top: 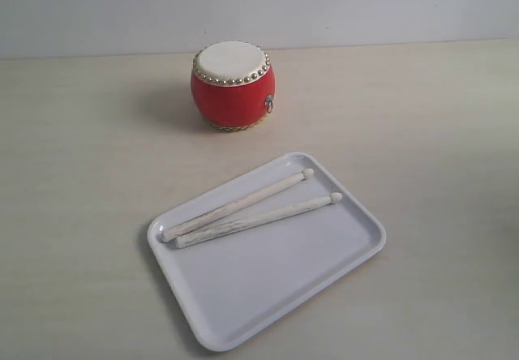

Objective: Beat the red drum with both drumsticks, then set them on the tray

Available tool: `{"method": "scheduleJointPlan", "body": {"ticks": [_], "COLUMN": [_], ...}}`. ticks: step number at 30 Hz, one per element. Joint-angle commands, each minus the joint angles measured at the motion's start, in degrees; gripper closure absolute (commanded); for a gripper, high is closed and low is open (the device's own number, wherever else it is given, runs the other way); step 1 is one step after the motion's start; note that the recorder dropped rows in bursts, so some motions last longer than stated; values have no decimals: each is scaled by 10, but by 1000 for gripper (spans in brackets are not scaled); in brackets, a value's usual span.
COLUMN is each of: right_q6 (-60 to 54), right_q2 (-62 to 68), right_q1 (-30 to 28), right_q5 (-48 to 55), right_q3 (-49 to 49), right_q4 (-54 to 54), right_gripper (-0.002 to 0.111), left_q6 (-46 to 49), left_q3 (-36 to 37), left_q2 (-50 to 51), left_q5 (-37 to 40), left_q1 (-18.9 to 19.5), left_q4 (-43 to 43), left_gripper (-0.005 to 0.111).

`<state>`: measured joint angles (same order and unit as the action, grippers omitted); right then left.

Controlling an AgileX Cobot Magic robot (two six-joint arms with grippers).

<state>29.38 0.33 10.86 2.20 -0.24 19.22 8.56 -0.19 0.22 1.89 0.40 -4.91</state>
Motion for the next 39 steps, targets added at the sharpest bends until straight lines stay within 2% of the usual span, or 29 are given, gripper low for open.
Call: {"method": "scheduleJointPlan", "body": {"ticks": [1,8,14,22,39], "right_q6": [-158,-180,-177,-171,-159], "right_q2": [-3,-3,-3,-3,-3], "right_q1": [1,1,1,-80,-83], "right_q5": [-2,1,46,46,46], "right_q3": [2,2,2,2,2], "right_q4": [-121,-139,-139,-144,-169], "right_gripper": [108,108,108,108,108], "left_q6": [2,2,2,2,2], "left_q3": [2,2,2,2,2], "left_q2": [-2,-2,-2,-2,-2], "left_q5": [-1,-1,-1,-1,-1], "left_q1": [3,3,3,3,3], "left_q4": [0,0,0,0,0], "left_gripper": [107,107,107,107,107]}}
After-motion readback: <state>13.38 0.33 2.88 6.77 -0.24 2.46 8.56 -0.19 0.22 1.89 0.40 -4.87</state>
